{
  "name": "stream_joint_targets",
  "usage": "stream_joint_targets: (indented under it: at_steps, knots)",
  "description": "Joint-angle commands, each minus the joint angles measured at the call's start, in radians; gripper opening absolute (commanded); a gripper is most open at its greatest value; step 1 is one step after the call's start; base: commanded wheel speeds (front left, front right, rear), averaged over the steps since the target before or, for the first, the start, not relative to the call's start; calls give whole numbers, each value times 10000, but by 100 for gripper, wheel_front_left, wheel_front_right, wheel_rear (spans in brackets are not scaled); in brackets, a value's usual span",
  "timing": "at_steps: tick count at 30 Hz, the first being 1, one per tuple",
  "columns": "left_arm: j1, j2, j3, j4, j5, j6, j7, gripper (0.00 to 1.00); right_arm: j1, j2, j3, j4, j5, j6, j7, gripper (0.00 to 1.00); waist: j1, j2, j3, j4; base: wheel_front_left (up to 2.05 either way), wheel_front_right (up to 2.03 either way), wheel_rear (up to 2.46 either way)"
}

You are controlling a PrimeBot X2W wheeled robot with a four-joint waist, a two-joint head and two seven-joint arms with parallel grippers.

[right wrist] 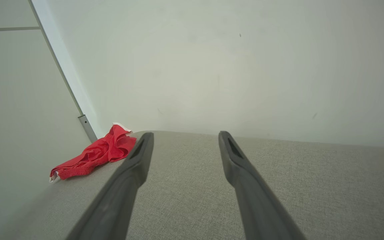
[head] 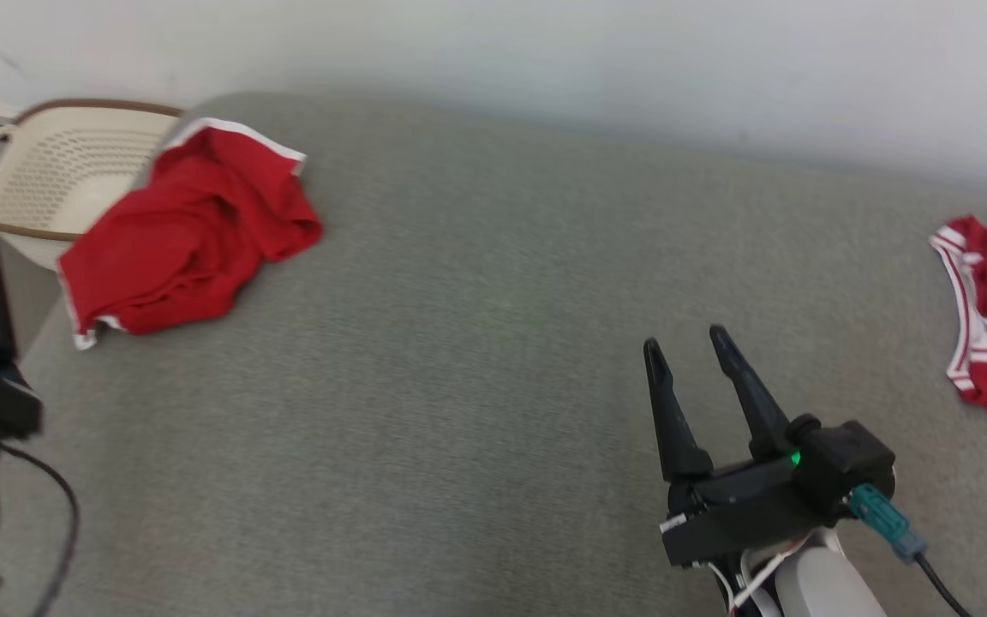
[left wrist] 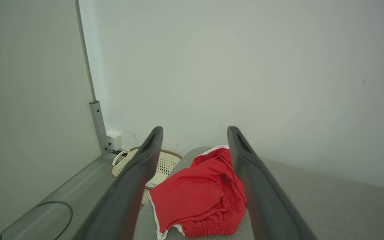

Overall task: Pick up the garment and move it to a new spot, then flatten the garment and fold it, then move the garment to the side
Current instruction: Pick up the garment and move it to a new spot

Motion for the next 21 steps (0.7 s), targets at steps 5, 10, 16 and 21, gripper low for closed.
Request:
stream_joint_targets:
  at_steps: [5, 10, 16, 21]
  knots:
    - [-1390, 662, 257, 985, -317, -335, 405, 100, -640, -8, 159, 80, 146, 3, -222, 100, -2, -1, 1650, -1790, 0, 0, 0]
    - [-2404, 1203, 285, 2033, -374, -516, 916, 100, -955, -4, 361, 205, 379, 1, -403, 100, -2, -1, 2137, -2473, 0, 0, 0]
    - [-3288, 1764, 62, 3089, -193, -668, 1387, 100, -1276, -4, 507, 400, 514, 1, -520, 100, -2, -1, 2597, -3093, 0, 0, 0]
    - [-3912, 2088, -17, 4018, -261, -799, 1750, 100, -1491, -4, 558, 378, 573, 1, -535, 100, -2, -1, 2889, -3499, 0, 0, 0]
